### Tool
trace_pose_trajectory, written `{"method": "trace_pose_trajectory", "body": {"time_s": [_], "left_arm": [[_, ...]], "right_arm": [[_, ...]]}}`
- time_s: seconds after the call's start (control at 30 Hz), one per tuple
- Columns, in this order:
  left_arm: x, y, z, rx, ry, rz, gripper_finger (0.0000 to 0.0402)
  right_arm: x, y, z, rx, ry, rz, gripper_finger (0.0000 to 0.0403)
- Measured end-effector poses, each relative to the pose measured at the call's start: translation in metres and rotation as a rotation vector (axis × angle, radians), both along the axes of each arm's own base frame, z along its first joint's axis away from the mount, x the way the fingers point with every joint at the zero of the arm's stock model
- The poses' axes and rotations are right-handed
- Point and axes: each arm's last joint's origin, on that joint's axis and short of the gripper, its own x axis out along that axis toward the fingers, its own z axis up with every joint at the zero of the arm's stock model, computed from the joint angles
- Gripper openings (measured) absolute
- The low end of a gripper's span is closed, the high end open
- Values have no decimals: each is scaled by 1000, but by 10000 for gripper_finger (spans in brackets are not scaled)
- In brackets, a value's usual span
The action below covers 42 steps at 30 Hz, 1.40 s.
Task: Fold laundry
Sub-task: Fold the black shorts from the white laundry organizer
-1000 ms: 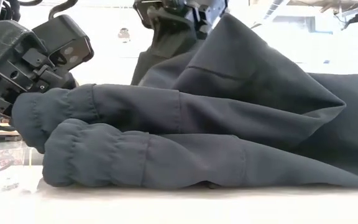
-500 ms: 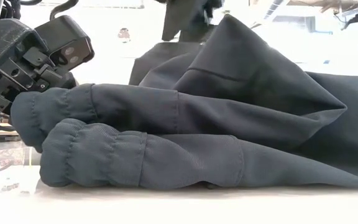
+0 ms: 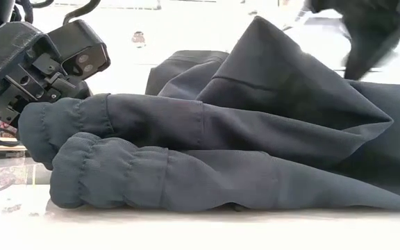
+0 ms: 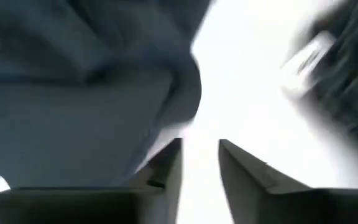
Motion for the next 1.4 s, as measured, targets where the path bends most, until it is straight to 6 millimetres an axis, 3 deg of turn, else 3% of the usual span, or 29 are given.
{"method": "trace_pose_trajectory", "body": {"time_s": [0.17,0.33,0.57,0.73,0.9,1.03,1.23,1.4], "left_arm": [[0,0,0,-21,5,-11,4],[1,0,0,-51,7,-3,4],[4,5,0,-82,9,13,4],[6,6,0,-101,16,-2,4],[6,5,5,-118,9,-23,4],[2,7,21,-108,26,-58,4],[-18,13,66,-46,21,-20,4],[-31,19,94,16,-36,19,4]], "right_arm": [[-30,-2,-48,84,-65,-73,20],[-23,3,-62,163,-192,-20,29],[2,13,-43,140,-391,152,10],[31,25,-41,124,-487,304,16],[62,39,-43,67,-480,506,18],[80,48,-35,29,-415,684,19],[70,49,-11,-46,-212,786,19],[52,46,0,-110,-216,778,19]]}}
